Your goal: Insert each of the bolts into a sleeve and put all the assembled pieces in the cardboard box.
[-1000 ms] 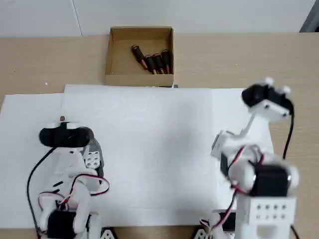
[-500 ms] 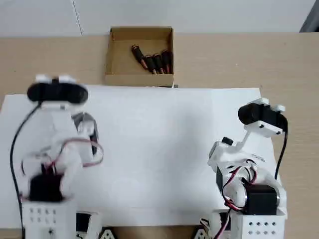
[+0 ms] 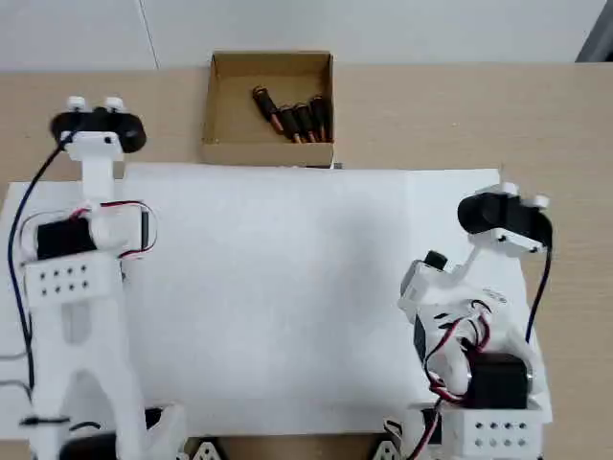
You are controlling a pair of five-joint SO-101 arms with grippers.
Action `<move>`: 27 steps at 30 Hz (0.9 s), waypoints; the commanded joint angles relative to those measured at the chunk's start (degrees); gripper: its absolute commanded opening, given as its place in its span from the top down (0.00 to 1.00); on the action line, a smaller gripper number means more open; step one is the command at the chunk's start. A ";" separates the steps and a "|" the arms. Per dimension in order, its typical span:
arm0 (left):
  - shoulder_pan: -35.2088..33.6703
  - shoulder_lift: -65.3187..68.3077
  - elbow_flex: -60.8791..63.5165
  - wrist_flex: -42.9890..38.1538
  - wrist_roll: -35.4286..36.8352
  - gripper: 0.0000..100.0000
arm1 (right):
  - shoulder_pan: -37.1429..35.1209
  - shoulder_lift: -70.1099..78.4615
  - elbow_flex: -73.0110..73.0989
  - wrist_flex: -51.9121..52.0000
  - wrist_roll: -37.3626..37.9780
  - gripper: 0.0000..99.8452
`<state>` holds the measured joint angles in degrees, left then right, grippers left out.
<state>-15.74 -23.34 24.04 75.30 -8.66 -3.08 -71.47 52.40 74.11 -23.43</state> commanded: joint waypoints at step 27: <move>-9.58 43.78 -37.32 24.09 -6.42 0.88 | 0.40 -0.57 5.01 -9.80 2.55 1.00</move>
<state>-25.05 20.35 -11.21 98.24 -14.46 -3.08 -71.47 57.76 65.76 -21.49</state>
